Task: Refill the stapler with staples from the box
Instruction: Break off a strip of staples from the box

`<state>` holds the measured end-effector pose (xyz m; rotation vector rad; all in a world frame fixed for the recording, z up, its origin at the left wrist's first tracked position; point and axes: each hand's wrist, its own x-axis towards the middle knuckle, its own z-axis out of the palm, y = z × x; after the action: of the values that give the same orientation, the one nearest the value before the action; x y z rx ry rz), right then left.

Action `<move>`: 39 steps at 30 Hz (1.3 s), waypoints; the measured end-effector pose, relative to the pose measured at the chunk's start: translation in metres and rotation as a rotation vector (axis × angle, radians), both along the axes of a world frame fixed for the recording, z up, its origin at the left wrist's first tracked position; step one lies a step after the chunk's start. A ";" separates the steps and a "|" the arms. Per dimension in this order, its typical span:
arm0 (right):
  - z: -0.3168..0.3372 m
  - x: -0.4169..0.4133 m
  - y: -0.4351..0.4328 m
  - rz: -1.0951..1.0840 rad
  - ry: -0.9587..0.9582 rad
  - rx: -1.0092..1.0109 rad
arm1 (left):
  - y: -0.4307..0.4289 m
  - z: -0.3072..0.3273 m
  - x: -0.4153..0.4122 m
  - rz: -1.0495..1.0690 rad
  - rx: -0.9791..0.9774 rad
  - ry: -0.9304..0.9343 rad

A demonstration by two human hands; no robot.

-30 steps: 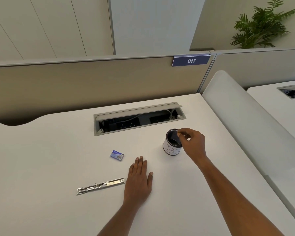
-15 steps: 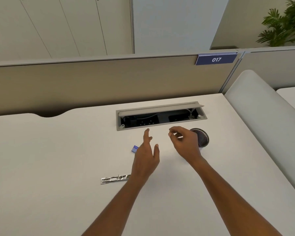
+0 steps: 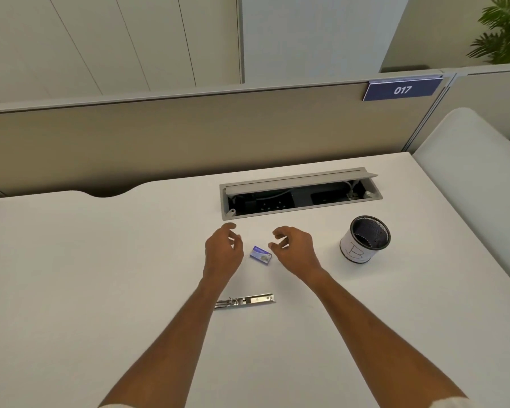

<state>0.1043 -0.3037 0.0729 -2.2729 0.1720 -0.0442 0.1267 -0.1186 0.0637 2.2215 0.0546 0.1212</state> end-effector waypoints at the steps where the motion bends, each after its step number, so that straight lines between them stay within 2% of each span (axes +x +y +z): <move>1: -0.005 -0.002 0.003 0.002 0.021 -0.004 | 0.001 -0.004 -0.001 -0.003 0.010 0.039; 7: -0.027 -0.014 0.010 0.022 0.117 -0.067 | -0.004 -0.023 -0.006 -0.024 -0.001 0.200; 16: -0.041 -0.008 0.013 0.049 0.085 -0.106 | -0.013 -0.029 -0.001 -0.019 -0.010 0.207; 31: -0.048 0.006 0.014 -0.064 0.022 0.018 | -0.024 -0.027 0.008 0.177 -0.137 0.390; 39: -0.048 0.007 0.012 -0.044 0.023 0.034 | -0.033 -0.020 0.016 0.309 -0.184 0.508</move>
<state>0.1110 -0.2915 0.0246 -2.2362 0.2331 -0.0384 0.1427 -0.1513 0.0442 1.9951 0.6610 -0.2726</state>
